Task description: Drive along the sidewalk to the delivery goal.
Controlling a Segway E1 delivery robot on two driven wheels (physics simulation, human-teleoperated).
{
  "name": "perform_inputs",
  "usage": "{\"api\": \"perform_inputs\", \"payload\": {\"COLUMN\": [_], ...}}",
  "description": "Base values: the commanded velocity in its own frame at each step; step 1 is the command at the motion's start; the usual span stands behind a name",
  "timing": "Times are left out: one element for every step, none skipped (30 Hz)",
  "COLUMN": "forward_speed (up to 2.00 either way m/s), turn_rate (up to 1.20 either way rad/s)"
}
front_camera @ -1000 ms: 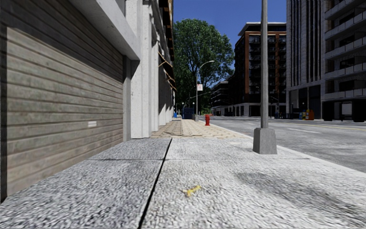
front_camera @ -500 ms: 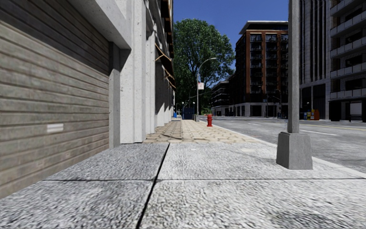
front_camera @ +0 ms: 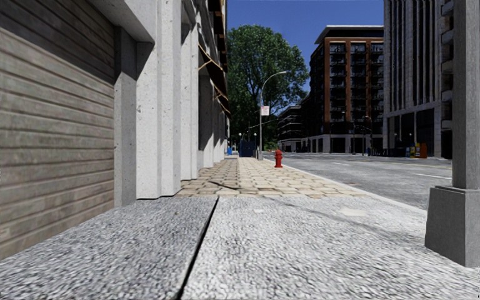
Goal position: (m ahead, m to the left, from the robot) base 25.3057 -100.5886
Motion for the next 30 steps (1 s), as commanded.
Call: {"api": "perform_inputs", "payload": {"forward_speed": [2.0, 2.0, 2.0, 2.0, 2.0, 2.0, 2.0, 2.0, 2.0, 2.0, 2.0, 2.0, 2.0, 2.0, 2.0, 2.0, 2.0, 2.0, 2.0, 2.0, 2.0, 2.0, 2.0, 2.0, 2.0, 2.0, 2.0, 2.0, 2.0, 2.0], "turn_rate": [0.0, 0.0, 0.0, 0.0, 0.0, 0.0, 0.0, 0.0, 0.0, 0.0, 0.0, 0.0, 0.0, 0.0, 0.0, 0.0, 0.0, 0.0, 0.0, 0.0, 0.0, 0.0, 0.0, 0.0, 0.0, 0.0, 0.0, 0.0, 0.0, 0.0]}}
